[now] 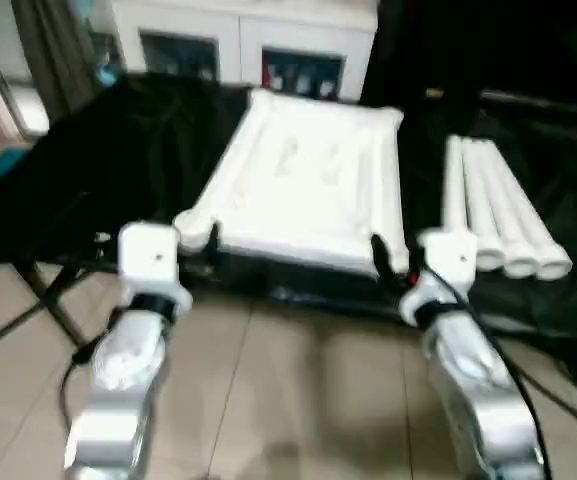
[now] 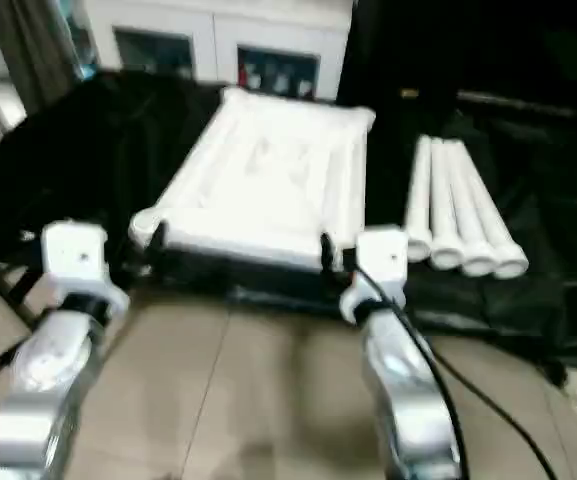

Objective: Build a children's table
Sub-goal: Move to table

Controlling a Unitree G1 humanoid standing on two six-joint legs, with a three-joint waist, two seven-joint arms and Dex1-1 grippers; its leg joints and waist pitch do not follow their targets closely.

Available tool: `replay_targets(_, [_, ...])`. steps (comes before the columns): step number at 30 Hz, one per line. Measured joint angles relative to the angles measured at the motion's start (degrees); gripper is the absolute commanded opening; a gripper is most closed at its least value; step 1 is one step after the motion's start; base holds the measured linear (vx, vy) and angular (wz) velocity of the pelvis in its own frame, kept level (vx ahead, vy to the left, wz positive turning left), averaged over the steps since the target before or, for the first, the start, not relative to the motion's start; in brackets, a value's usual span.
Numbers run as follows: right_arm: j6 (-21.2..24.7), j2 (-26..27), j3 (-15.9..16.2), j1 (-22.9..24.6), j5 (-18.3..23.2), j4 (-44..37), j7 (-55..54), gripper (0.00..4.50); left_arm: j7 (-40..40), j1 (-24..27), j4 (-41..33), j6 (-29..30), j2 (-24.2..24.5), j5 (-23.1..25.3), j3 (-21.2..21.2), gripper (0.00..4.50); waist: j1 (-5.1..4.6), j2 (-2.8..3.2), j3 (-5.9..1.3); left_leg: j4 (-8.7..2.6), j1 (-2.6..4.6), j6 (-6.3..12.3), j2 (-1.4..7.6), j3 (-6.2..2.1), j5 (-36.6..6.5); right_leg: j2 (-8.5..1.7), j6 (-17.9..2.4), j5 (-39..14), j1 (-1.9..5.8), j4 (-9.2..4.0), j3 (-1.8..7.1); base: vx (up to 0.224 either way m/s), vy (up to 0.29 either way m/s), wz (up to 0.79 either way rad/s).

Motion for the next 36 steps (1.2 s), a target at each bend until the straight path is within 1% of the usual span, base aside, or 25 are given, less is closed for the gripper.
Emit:
replay_targets(1, [0.1, -0.1, 0.0, 0.0, 0.0, -0.3, -0.1, 3.11, 0.0, 0.0, 0.0, 0.0, -0.1, 0.0, -0.1, 4.5, -0.07, -0.84, -0.31, -0.15, 0.83, -0.63, 0.5, 1.7, -0.4, -1.18, -0.3, 0.1, -0.94, -0.7, 0.21, 0.135, -0.048, -0.63])
replay_targets(2, [0.1, -0.2, 0.0, 0.0, 0.0, -0.7, -0.1, 3.11, -0.1, 0.1, 0.1, 0.2, -0.2, 0.0, -0.1, 4.5, -0.01, -2.05, -0.81, 0.21, 1.02, -1.33, 0.63, 2.5, -1.2, -1.88, 1.5, 2.2, -0.93, -1.4, 0.61, 0.203, -0.07, -0.6])
replay_targets(3, [0.0, -1.0, -0.5, 0.3, -0.1, -1.0, -0.2, 3.11, -0.2, -0.3, 0.3, 0.3, -0.5, 0.0, -0.3, 4.5, -0.02, -1.01, -0.88, 2.0, 0.02, 0.85, 0.5, 0.01, -2.8, -0.52, 2.2, 2.5, -0.49, -1.97, 0.71, 0.203, -0.07, -0.6])
replay_targets(4, [0.1, -1.8, -1.4, 0.9, -0.1, -0.8, -0.3, 3.11, -0.4, -0.5, 0.3, 0.4, -1.1, 0.0, -1.8, 4.5, 0.03, -0.54, -0.94, 5.29, -1.72, 3.21, -0.19, -1.94, -3.9, 0.32, 2.0, 2.3, -0.03, -2.57, 1.11, 0.22, -0.057, -0.31])
replay_targets(5, [0.5, -2.2, -2.8, 1.4, -0.3, -0.2, -0.7, 3.11, -0.9, -0.5, 0.3, 0.5, -1.4, 0.0, -3.1, 4.5, 0.0, -0.5, -0.98, 10.06, -4.91, 4.13, -2.14, -4.06, -4.2, 0.65, 1.9, 2.1, 1.11, -3.71, 1.82, 0.213, -0.039, 0.0])
replay_targets(6, [0.6, -2.2, -3.2, 1.4, -0.3, -0.1, -0.8, 3.11, -0.9, -0.5, 0.3, 0.5, -1.3, 0.0, -3.2, 4.5, 0.1, -0.41, -1.08, 11.36, -7.23, 4.62, -3.42, -4.77, -3.7, 0.79, 1.7, 2.2, 2.19, -4.82, 2.07, 0.213, -0.039, 0.0])
replay_targets(7, [0.6, -2.0, -3.2, 1.1, -0.3, -0.2, -0.7, 3.11, -0.9, -0.5, 0.3, 0.4, -1.1, 0.0, -3.0, 4.5, 0.15, 0.05, -1.27, 10.35, -9.06, 4.8, -3.95, -5.27, -2.9, 1.26, 1.6, 2.1, 3.38, -6.07, 1.71, 0.223, -0.03, 0.08])
replay_targets(8, [0.6, -1.8, -2.9, 0.6, -0.3, -0.4, -0.7, 3.11, -0.9, -0.5, 0.1, 0.4, -0.8, 0.0, -2.4, 4.5, 0.33, 1.27, -1.59, 6.25, -10.81, 5.4, -3.5, -5.53, -0.7, 2.47, 1.5, 1.8, 4.94, -7.49, 0.82, 0.235, -0.003, 0.03])
replay_targets(9, [0.6, -1.8, -2.8, 0.4, -0.3, -0.7, -0.7, 3.11, -0.8, -0.5, 0.0, 0.4, -0.7, 0.0, -2.2, 4.5, 0.27, 2.83, -1.81, 2.04, -11.14, 6.09, -2.43, -5.59, 1.0, 3.55, 1.6, 1.2, 6.39, -8.36, -0.68, 0.235, -0.003, 0.03])
replay_targets(10, [0.6, -1.8, -2.6, 0.2, -0.3, -0.8, -0.7, 3.11, -0.8, -0.5, 0.0, 0.4, -0.4, 0.0, -2.0, 4.5, 0.33, 4.1, -1.58, 1.39, -10.96, 5.49, -1.47, -6.02, 5.9, 4.49, 1.9, 0.4, 7.74, -8.62, -1.72, 0.272, 0.074, -0.07])
replay_targets(11, [0.7, -0.7, -1.3, 0.0, -0.2, -0.4, -0.6, 3.11, -0.7, 0.2, 0.1, 0.4, 0.2, 0.0, -0.9, 4.5, -0.37, 3.89, -1.7, 2.44, -10.51, 4.93, -1.82, -7.15, 5.4, 3.98, 2.3, -1.0, 7.72, -6.23, -2.26, 0.304, 0.058, -0.14])
replay_targets(12, [0.8, -0.4, -0.3, -0.5, -0.2, -0.4, -0.4, 3.11, -0.7, 0.0, 0.5, 0.4, 0.5, 0.1, 0.2, 4.5, -1.35, 2.68, -1.87, 2.8, -10.35, 5.1, -2.5, -7.32, 4.6, 3.21, 2.7, -1.4, 5.69, -2.17, -1.53, 0.304, 0.058, -0.14])
replay_targets(13, [0.8, -0.6, -0.1, -0.6, -0.2, -0.4, -0.4, 3.11, -0.7, 0.0, 0.8, 0.4, 0.4, 0.1, 0.4, 4.5, -2.16, 2.29, -2.07, 3.12, -10.2, 5.22, -2.67, -7.48, 3.8, 3.08, 3.4, -1.5, 3.33, 1.16, -0.86, 0.283, 0.004, -0.08])
replay_targets(14, [0.9, -1.1, -0.2, -0.6, -0.2, -0.4, -0.5, 3.11, -0.7, 0.0, 0.9, 0.4, 0.2, 0.1, 0.2, 4.5, -3.24, 1.99, -2.25, 3.14, -9.54, 5.39, -2.91, -7.56, 3.0, 2.81, 5.0, -1.3, 0.13, 2.73, -0.27, 0.219, 0.011, -0.07])
replay_targets(16, [1.1, -1.4, -0.6, -0.4, -0.2, -0.4, -0.5, 3.11, -0.7, -0.3, 0.8, 0.4, 0.0, 0.1, -0.2, 4.5, -4.9, 1.26, -2.28, 3.14, -8.04, 5.21, -3.59, -6.99, 1.8, 1.78, 6.9, -0.1, -4.06, 2.67, 0.6, 0.202, -0.003, -0.07])
replay_targets(17, [1.1, -1.4, -0.9, -0.1, -0.2, -0.4, -0.5, 3.11, -0.7, -0.6, 0.7, 0.4, -0.1, 0.1, -0.4, 4.5, -5.46, 0.08, -2.18, 3.02, -6.9, 4.72, -4.21, -5.96, 1.0, 0.74, 6.4, 1.5, -5.48, 0.44, 1.61, 0.168, -0.076, -0.02])
replay_targets(18, [1.2, -1.4, -1.1, 0.1, -0.3, -0.4, -0.5, 3.11, -0.7, -0.9, 0.4, 0.3, -0.1, 0.1, -0.6, 4.5, -5.67, -1.18, -1.91, 2.99, -6.05, 4.18, -4.71, -4.82, 0.4, 0.02, 4.8, 4.6, -5.67, -2.84, 2.32, 0.168, -0.076, -0.02])
replay_targets(19, [1.3, -1.8, -1.4, 0.6, -0.3, -0.5, -0.6, 3.11, -0.8, -1.0, 0.4, 0.4, -0.1, 0.0, -0.9, 4.5, -5.69, -2.2, -2.12, 3.92, -5.59, 4.79, -4.94, -4.34, -0.6, 0.06, 3.0, 8.0, -5.13, -3.38, 3.46, 0.169, -0.145, 0.07])
replay_targets(20, [1.6, -2.5, -2.2, 0.9, -0.3, -0.4, -0.6, 3.11, -1.3, -0.9, 0.5, 0.4, -1.1, -0.1, -2.6, 4.5, -4.69, -1.49, -1.74, 6.36, -5.49, 7.97, -4.63, -4.8, -2.4, 1.04, 2.6, 7.1, -3.96, -3.47, 3.78, 0.183, -0.126, 0.06])
replay_targets(22, [2.4, -3.0, -2.6, 0.8, -0.3, -0.6, 0.0, 3.11, -2.7, -0.7, 0.4, 0.6, -0.6, -1.1, -3.4, 4.5, -3.73, -0.87, -1.68, 9.6, -6.64, 7.88, -5.26, -6.34, -2.4, 1.68, 2.4, 6.6, -2.26, -4.58, 4.2, 0.188, -0.089, 0.02])
replay_targets(24, [4.0, -4.1, -1.8, 0.0, 0.0, -1.9, 1.7, 3.11, -5.7, -0.6, -1.1, 0.6, 0.7, -2.8, -3.6, 4.5, -2.65, 0.14, -1.81, 7.02, -8.28, 5.59, -4.76, -7.34, -0.8, 2.69, 1.9, 6.3, -0.81, -5.48, 4.31, 0.187, -0.014, 0.07])
replay_targets(25, [4.4, -4.8, -1.4, -0.5, 0.0, -2.7, 2.5, 3.11, -6.7, -0.6, -1.8, 0.6, 1.0, -3.5, -3.6, 4.5, -2.32, 1.25, -1.97, 3.29, -8.82, 4.73, -3.6, -7.38, 1.4, 3.35, 1.9, 5.9, -0.73, -5.17, 3.42, 0.167, 0.028, 0.08])
replay_targets(26, [5.1, -5.9, 0.0, -1.0, 0.2, -3.7, 4.5, 3.11, -8.8, -0.5, -2.5, 0.9, 2.2, -4.7, -3.6, 4.5, -2.08, 1.89, -1.96, 3.46, -9.37, 2.47, -2.53, -7.36, 3.7, 3.7, 2.6, 5.3, -0.93, -4.33, 3.08, 0.146, 0.045, 0.02])
replay_targets(29, [6.7, -9.9, 3.0, -1.8, 3.9, -6.7, 12.2, 3.11, -15.6, 0.9, -4.0, 3.0, 6.9, -7.8, -4.7, 4.5, -1.92, 1.69, -2.06, 3.65, -10.07, 2.98, -3.06, -7.26, 3.3, 2.83, 3.2, 5.1, -1.9, -4.48, 3.37, 0.1, 0.056, 0.03])
replay_targets(36, [6.8, -18.7, 2.6, -1.8, 5.6, -7.6, 22.2, 3.11, -24.8, 3.3, -5.7, -1.5, 11.6, -8.4, -8.5, 4.5, -1.87, 1.92, -1.81, 2.82, -9.91, 3.04, -2.13, -4.91, 3.4, 2.22, 3.4, 5.6, -1.36, -5.26, 3.2, -0.009, 0.009, 0.01])
